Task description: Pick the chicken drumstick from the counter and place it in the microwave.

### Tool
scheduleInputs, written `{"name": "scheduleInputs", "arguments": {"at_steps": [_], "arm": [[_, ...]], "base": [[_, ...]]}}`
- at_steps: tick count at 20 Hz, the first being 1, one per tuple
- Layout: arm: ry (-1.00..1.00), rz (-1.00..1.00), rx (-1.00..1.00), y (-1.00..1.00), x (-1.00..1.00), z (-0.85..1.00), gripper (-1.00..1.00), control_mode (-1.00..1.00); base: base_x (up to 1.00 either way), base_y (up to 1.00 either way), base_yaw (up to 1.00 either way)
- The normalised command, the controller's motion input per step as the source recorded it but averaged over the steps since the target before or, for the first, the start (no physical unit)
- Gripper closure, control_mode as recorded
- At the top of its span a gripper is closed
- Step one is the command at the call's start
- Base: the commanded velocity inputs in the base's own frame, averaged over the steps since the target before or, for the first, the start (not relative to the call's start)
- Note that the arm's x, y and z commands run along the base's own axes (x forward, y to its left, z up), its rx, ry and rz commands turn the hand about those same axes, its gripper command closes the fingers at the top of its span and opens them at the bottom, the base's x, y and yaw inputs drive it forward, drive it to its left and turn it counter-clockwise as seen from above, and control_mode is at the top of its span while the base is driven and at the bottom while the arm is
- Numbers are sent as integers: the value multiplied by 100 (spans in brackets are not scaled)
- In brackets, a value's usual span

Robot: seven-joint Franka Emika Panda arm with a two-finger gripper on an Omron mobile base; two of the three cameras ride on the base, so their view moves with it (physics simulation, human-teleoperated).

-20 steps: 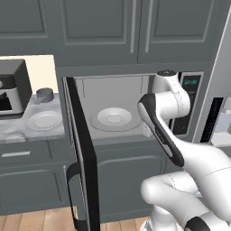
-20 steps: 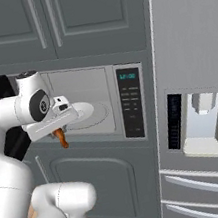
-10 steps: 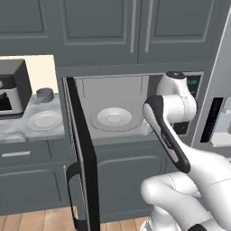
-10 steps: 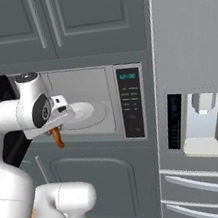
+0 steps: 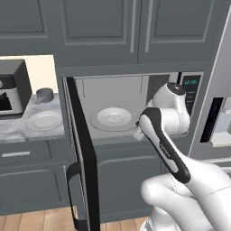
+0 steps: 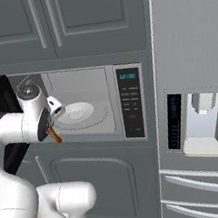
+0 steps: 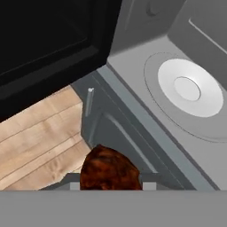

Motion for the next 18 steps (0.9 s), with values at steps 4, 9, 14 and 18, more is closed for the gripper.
{"name": "scheduleInputs", "arguments": {"at_steps": [4, 9, 14, 18], "arm": [[-2, 39, -6, -5, 7, 13, 100, -100], [-9, 17, -6, -16, 30, 3, 100, -100], [-25, 0, -7, 23, 52, 0, 100, -100], [-19, -4, 0, 21, 43, 0, 100, -100]], "base": [[0, 0, 0], [0, 0, 0], [0, 0, 0], [0, 0, 0]]}}
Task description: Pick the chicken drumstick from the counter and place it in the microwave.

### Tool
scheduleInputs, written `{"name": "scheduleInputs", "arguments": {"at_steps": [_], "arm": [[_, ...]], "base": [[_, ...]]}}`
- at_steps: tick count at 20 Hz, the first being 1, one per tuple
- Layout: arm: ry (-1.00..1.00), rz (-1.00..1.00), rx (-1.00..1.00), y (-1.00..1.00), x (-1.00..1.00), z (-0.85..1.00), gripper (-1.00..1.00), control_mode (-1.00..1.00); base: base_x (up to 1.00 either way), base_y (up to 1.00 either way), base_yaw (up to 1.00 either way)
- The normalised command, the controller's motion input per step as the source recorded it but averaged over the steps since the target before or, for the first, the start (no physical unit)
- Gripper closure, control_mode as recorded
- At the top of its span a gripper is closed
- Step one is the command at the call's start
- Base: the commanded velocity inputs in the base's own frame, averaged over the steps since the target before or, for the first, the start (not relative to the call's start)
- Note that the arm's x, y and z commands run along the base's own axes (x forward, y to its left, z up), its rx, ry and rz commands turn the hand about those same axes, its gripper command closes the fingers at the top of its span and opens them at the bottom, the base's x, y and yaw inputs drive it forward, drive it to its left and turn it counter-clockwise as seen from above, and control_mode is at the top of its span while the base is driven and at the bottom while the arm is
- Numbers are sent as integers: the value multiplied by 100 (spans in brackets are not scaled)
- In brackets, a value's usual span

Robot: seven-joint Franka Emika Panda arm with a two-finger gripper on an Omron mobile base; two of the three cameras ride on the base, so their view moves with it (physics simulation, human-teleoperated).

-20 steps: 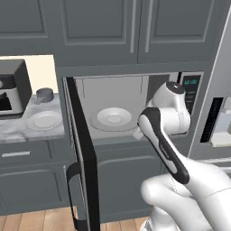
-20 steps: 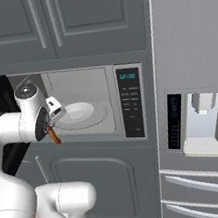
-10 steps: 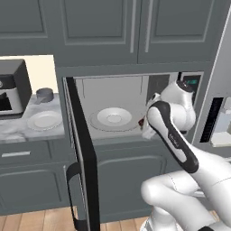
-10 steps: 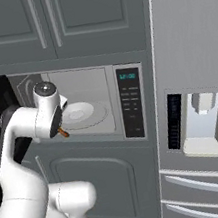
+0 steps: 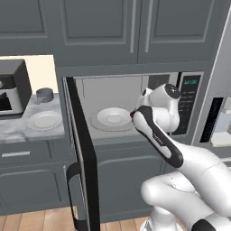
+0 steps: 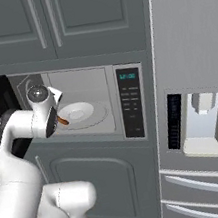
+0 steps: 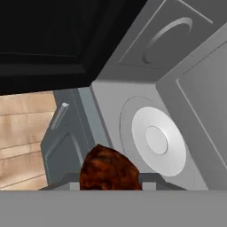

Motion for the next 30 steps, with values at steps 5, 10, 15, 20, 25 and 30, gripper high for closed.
{"name": "scheduleInputs", "arguments": {"at_steps": [5, 10, 15, 20, 25, 30], "arm": [[-1, -1, 4, 0, 54, -6, 100, -100], [0, 0, 4, 0, 66, -15, 100, -100], [0, -3, 5, 14, 44, -22, 100, -100], [-1, -6, 5, 9, 33, -24, 100, -100], [0, -8, 5, 4, 45, -16, 100, -100], [0, -6, 5, 9, 48, -6, 100, -100]], "base": [[0, 0, 0], [0, 0, 0], [0, 0, 0], [0, 0, 0], [0, 0, 0], [0, 0, 0]]}}
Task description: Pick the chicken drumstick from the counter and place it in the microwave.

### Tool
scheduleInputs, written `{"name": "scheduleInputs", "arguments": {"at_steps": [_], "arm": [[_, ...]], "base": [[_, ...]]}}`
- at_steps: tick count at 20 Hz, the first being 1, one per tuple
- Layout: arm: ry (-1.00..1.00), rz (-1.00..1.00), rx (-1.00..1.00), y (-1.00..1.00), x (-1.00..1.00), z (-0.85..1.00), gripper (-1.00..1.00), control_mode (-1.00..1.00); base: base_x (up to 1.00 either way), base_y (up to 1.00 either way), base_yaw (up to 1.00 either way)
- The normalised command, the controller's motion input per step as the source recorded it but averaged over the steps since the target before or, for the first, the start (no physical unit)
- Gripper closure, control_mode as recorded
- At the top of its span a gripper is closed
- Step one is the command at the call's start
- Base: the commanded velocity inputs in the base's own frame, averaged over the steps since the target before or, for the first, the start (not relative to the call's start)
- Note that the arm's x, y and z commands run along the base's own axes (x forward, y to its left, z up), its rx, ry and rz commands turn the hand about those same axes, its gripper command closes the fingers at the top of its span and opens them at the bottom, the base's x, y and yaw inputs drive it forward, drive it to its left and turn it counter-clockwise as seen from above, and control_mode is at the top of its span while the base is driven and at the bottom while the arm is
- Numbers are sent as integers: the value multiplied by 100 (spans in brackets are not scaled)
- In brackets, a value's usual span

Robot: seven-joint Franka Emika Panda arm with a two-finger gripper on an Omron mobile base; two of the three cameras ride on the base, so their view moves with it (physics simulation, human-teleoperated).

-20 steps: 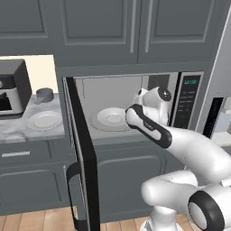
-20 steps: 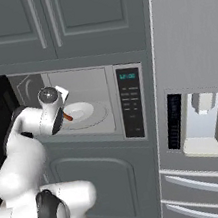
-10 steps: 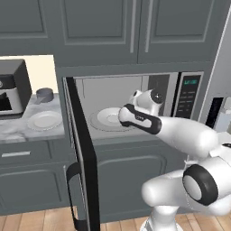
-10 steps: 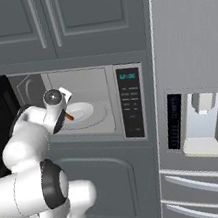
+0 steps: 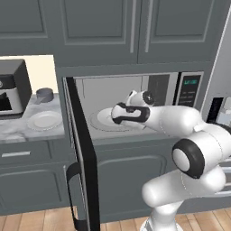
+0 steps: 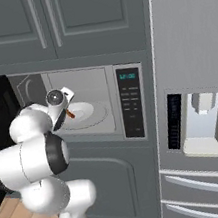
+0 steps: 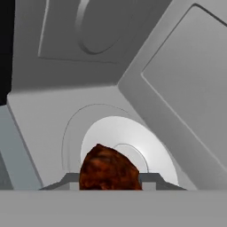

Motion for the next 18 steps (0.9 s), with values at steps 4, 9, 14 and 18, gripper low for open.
{"name": "scheduleInputs", "arguments": {"at_steps": [4, 9, 14, 18], "arm": [[0, -4, 4, 10, 32, -14, 100, -100], [0, -5, 6, 1, 15, -22, 100, -100], [0, -6, 9, 0, 18, -16, 100, -100], [0, -7, 11, 0, 32, -8, 100, -100]], "base": [[0, 0, 0], [0, 0, 0], [0, 0, 0], [0, 0, 0]]}}
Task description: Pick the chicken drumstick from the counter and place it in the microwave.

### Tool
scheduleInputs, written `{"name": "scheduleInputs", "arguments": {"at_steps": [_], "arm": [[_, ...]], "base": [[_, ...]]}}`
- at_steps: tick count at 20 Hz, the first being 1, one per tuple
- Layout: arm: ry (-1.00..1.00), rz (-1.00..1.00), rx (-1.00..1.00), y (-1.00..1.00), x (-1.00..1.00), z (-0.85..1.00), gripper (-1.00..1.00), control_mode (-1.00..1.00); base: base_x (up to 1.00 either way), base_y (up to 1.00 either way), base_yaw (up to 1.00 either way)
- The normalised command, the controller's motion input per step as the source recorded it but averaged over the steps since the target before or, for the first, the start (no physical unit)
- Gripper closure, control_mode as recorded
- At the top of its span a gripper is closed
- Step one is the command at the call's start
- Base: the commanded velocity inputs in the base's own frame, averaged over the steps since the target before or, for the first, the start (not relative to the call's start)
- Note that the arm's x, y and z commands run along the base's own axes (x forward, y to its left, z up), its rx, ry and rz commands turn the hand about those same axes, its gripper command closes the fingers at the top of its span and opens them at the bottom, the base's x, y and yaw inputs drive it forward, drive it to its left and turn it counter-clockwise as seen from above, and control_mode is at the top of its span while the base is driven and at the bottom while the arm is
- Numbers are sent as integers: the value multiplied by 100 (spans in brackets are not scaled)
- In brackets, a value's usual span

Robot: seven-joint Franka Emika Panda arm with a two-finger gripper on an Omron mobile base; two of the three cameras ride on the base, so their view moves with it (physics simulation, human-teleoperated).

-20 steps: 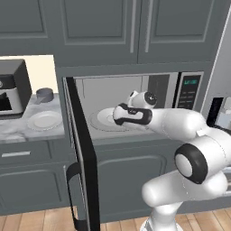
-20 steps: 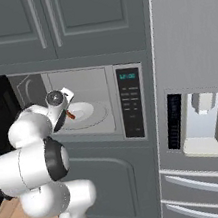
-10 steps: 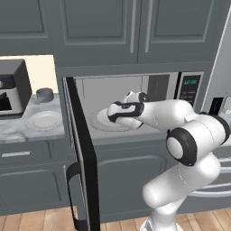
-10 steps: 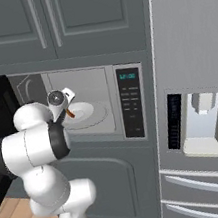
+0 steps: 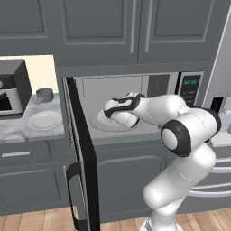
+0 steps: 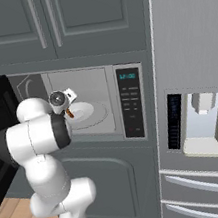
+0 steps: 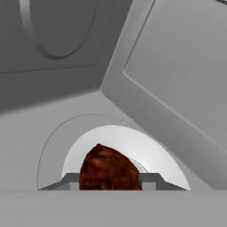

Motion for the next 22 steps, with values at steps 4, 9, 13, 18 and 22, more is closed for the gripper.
{"name": "scheduleInputs", "arguments": {"at_steps": [4, 9, 13, 18, 22], "arm": [[0, -6, 9, 0, 41, -17, 100, -100], [0, -3, 4, 0, 18, -30, 100, -100], [0, -1, 4, 0, 3, -35, 100, -100], [0, -1, 5, 0, 13, -27, 100, -100], [0, 0, 5, -1, 26, -25, 100, -100]], "base": [[0, 0, 0], [0, 0, 0], [0, 0, 0], [0, 0, 0], [0, 0, 0]]}}
